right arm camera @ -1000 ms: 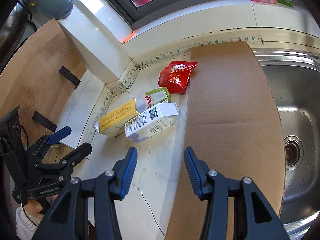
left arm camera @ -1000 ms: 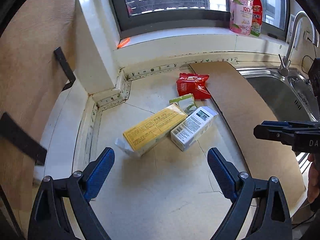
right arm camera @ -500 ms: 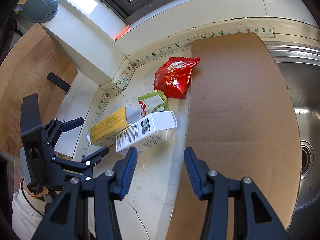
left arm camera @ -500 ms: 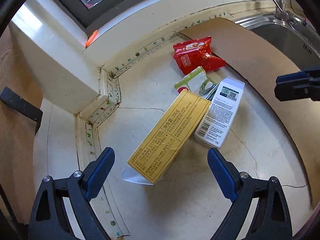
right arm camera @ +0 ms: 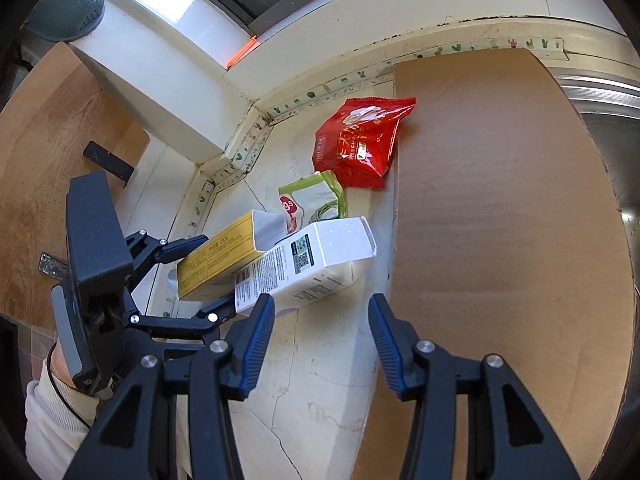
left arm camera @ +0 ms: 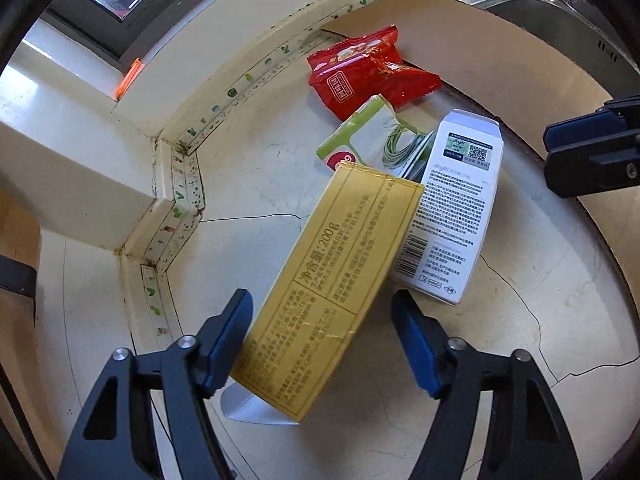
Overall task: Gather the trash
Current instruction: 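Grasp the yellow box with the left tool while the right tool grasps the white carton, then carry the yellow box and white carton down over the bin and open both tools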
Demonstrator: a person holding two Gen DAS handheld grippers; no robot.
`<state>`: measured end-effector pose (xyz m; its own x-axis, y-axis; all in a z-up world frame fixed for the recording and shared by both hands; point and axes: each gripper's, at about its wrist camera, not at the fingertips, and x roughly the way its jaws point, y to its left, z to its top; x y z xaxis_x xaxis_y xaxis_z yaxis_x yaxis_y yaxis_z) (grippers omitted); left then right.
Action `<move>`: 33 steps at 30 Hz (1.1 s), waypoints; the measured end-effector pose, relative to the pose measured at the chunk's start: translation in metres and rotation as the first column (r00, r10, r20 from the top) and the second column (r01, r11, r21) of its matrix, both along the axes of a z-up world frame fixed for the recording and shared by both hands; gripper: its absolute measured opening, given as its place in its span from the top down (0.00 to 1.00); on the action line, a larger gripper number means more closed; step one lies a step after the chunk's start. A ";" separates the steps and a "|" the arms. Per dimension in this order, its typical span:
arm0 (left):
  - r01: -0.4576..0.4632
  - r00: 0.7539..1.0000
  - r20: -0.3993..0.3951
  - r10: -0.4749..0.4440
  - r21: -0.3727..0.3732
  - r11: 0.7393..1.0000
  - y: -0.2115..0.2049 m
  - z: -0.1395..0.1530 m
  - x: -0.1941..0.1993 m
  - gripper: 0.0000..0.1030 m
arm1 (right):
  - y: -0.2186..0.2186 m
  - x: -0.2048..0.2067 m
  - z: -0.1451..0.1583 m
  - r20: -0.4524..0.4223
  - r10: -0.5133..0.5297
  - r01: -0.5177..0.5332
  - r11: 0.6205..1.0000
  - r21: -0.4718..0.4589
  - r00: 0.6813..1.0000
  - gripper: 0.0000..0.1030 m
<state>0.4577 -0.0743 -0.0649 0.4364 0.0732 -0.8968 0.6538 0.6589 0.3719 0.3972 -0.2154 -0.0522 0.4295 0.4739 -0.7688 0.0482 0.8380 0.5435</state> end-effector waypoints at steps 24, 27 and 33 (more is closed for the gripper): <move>-0.471 0.870 -0.001 0.494 -0.301 0.829 0.069 0.035 -0.084 0.65 | 0.079 0.049 -0.017 -0.083 -0.201 0.179 0.960 -0.215 0.976 0.41; -0.482 0.862 -0.008 0.507 -0.320 0.816 0.073 0.040 -0.087 0.65 | 0.094 0.047 -0.016 -0.077 -0.169 0.140 0.946 -0.294 0.983 0.41; -0.504 0.850 -0.037 0.526 -0.351 0.789 0.083 0.048 -0.099 0.65 | 0.101 0.033 -0.013 -0.082 -0.120 0.088 0.944 -0.318 0.989 0.55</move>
